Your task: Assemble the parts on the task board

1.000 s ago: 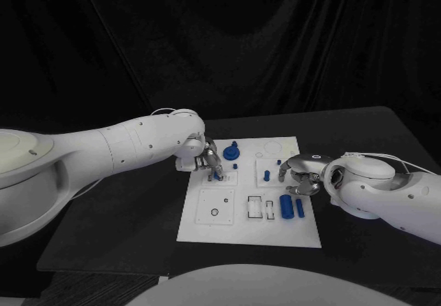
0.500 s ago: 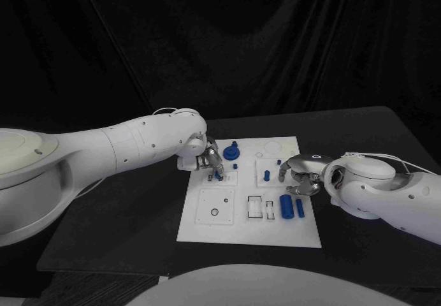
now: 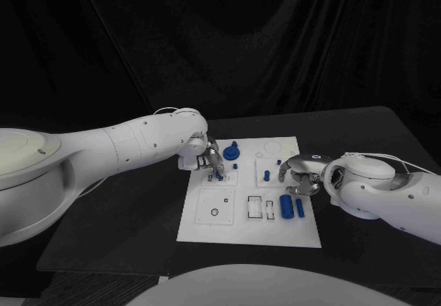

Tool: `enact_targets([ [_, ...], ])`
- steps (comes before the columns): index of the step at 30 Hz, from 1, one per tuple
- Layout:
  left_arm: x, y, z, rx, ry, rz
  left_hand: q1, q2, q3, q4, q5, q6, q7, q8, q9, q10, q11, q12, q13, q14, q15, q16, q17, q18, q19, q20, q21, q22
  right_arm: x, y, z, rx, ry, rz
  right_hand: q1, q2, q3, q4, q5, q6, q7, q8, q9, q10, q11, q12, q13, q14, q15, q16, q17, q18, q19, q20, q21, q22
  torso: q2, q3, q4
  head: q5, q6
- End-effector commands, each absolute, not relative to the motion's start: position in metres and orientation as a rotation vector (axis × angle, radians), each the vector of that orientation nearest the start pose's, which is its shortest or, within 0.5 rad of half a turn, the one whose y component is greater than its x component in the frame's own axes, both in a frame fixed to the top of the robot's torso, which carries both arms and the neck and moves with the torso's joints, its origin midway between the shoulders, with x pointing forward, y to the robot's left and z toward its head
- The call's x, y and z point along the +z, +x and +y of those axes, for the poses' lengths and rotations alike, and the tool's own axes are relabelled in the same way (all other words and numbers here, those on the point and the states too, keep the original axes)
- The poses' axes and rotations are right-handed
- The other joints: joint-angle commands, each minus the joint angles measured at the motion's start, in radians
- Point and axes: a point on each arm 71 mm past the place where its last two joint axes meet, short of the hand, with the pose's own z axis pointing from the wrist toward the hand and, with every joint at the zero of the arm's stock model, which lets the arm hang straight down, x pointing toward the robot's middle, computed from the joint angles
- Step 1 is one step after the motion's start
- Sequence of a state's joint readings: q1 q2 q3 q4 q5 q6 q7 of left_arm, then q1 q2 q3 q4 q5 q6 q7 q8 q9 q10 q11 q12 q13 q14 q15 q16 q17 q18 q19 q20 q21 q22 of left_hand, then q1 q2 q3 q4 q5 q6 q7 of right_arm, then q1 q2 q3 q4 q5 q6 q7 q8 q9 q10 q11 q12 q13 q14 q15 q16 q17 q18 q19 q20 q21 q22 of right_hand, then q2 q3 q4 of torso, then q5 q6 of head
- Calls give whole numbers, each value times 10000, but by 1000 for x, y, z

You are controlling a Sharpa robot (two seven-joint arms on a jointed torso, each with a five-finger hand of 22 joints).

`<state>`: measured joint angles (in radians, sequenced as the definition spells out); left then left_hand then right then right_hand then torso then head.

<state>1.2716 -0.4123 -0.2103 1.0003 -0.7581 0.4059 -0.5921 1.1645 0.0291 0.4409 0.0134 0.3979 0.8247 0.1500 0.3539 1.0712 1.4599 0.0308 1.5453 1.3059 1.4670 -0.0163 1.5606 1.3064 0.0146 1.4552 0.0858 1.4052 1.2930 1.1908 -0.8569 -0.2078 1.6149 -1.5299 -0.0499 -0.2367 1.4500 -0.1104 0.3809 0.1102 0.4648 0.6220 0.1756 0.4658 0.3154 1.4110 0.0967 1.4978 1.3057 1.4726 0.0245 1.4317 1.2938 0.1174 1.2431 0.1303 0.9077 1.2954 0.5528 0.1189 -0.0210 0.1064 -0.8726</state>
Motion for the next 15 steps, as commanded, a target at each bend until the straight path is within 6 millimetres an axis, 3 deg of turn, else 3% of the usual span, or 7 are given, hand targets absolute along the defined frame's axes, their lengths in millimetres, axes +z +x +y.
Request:
enact_targets([
  [1, -280, 525, 144, -3120, -2261, 27226, 237, 462, 1652, -301, 276, -107, -468, 417, 453, 907, -5, 127, 2512, 1038, -54, 102, 2644, 288, 56, 14, -17, 2205, -260, 432, -187, 4855, -3764, 20633, -8, 148, 253, -54, 274, 66, 65, 156, -112, -89, 43, -138, 1656, -5, 32, -149, 1599, 197, -50, -11, -223, 934, -5, -4, 0, -4, 0],
  [15, -281, 524, 143, -3124, -2225, 27255, 238, 466, 1652, -301, 267, -111, -466, 408, 450, 895, -3, 119, 2504, 1038, -52, 102, 2644, 290, 48, 17, -27, 2201, -260, 432, -187, 4830, -3761, 20644, 16, 151, 279, -93, 283, 65, 73, 164, -120, -118, 50, -150, 1638, -23, 38, -169, 1581, 205, -74, -5, -258, 926, -3, -4, 1, 12, 0],
])
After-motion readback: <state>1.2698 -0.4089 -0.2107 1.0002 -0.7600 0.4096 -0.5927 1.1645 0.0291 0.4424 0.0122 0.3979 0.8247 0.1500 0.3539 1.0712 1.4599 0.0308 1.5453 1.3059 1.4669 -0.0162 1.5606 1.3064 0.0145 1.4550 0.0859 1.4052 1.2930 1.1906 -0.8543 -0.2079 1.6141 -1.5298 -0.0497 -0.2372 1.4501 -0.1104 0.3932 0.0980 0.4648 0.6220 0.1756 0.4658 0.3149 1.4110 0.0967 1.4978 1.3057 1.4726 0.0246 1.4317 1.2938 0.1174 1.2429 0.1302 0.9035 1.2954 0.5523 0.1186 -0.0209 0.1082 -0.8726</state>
